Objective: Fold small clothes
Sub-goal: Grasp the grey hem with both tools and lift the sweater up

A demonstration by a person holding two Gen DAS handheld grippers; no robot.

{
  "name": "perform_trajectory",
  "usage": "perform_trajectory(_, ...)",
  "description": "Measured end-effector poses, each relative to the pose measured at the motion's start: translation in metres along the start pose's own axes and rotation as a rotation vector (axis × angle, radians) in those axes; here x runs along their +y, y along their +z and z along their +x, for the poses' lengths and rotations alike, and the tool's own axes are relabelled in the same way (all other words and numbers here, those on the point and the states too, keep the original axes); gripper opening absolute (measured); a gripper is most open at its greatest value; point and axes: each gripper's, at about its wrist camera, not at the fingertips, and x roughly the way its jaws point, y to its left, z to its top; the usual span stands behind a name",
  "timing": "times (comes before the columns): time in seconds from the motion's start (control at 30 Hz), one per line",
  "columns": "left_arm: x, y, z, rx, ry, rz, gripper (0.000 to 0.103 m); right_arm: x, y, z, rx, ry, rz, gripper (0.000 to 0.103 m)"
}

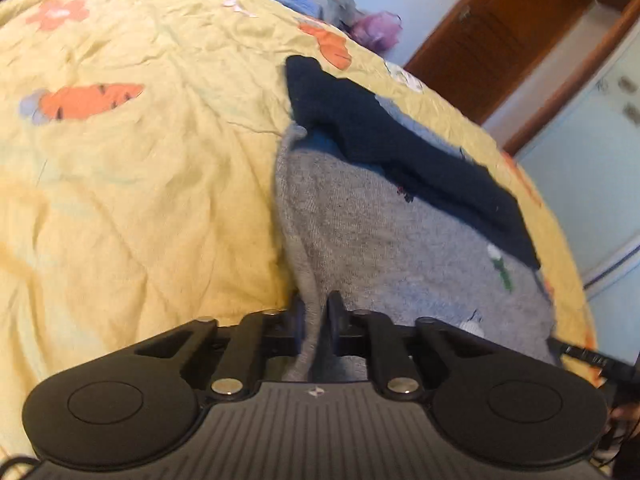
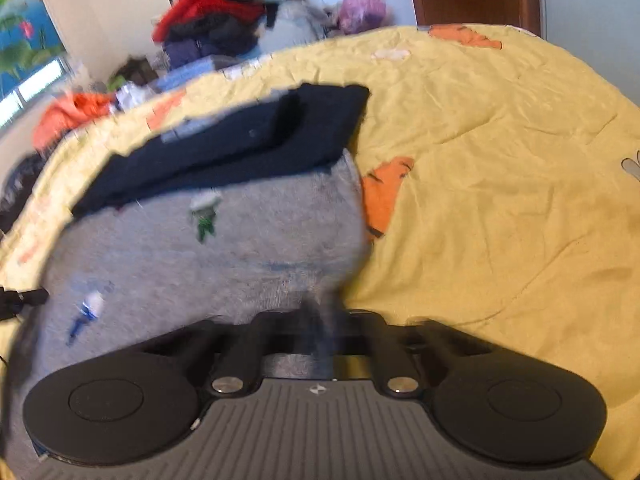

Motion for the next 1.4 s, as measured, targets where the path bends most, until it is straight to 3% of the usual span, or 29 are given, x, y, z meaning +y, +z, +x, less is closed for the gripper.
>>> perform_trajectory(0.13,-0.022,-0.004,-0.002,-0.013,0.137,0.201,0.005,-0.001,0.000,-0.012,-0.040,-0.041,-0.009,0.009)
perform_trajectory(0.2,-0.022,-0.006,-0.001,-0.016,0.141,0.246,0.005,-0.018,-0.001,-0.019,-0.051,-0.048,0.054,0.007)
perform_trajectory(0.3,-0.020,-0.008,-0.006,-0.028,0.131,0.232,0.007,-0.030,-0.012,-0.016,-0.044,-0.013,0.094,0.008)
perform_trajectory(0.37,-0.020,-0.012,-0.017,-0.040,0.128,0.218,0.007,-0.029,-0.015,-0.021,-0.045,0.007,0.126,0.020)
perform_trajectory(0.43,-0.013,-0.023,-0.033,-0.018,0.090,0.172,0.010,-0.034,-0.020,-0.033,-0.027,0.049,0.190,0.054)
perform_trajectory(0.5,0.003,-0.038,-0.047,0.017,-0.012,0.077,0.015,-0.038,-0.032,-0.052,-0.033,0.107,0.212,0.060)
perform_trajectory(0.63,0.034,-0.070,-0.061,0.066,-0.141,-0.106,0.019,-0.049,-0.061,-0.071,0.046,0.183,0.281,0.059)
perform_trajectory(0.7,0.042,-0.075,-0.064,0.067,-0.167,-0.154,0.019,-0.045,-0.071,-0.077,0.061,0.214,0.275,0.056)
perform_trajectory(0.73,0.042,-0.075,-0.064,0.066,-0.165,-0.160,0.018,-0.041,-0.073,-0.078,0.077,0.222,0.266,0.047)
perform_trajectory(0.77,0.041,-0.074,-0.064,0.066,-0.143,-0.153,0.010,-0.034,-0.074,-0.077,0.098,0.226,0.243,0.036)
perform_trajectory(0.8,0.038,-0.073,-0.063,0.066,-0.109,-0.129,0.004,-0.027,-0.076,-0.073,0.121,0.204,0.198,0.009)
perform_trajectory(0.87,0.031,-0.070,-0.062,0.062,-0.070,-0.071,0.003,-0.015,-0.078,-0.073,0.116,0.156,0.108,0.008)
perform_trajectory(0.97,0.026,-0.069,-0.070,0.046,0.026,0.026,0.003,-0.020,-0.077,-0.085,0.092,0.080,0.094,0.008)
perform_trajectory(1.07,0.036,-0.070,-0.073,0.061,-0.005,-0.007,0.003,-0.041,-0.082,-0.087,0.079,0.111,0.169,0.008)
perform_trajectory(1.13,0.036,-0.073,-0.075,0.078,-0.030,-0.024,0.004,-0.038,-0.086,-0.086,0.074,0.138,0.182,0.014)
perform_trajectory(1.23,0.035,-0.087,-0.082,0.135,-0.088,-0.050,0.012,-0.039,-0.091,-0.093,0.110,0.220,0.270,0.044)
perform_trajectory(1.27,0.036,-0.093,-0.086,0.145,-0.114,-0.061,0.021,-0.043,-0.095,-0.099,0.121,0.255,0.299,0.053)
perform_trajectory(1.33,0.042,-0.107,-0.095,0.161,-0.189,-0.109,0.036,-0.048,-0.105,-0.110,0.165,0.306,0.336,0.056)
perform_trajectory(1.4,0.052,-0.120,-0.102,0.176,-0.282,-0.193,0.061,-0.056,-0.121,-0.119,0.216,0.340,0.387,0.055)
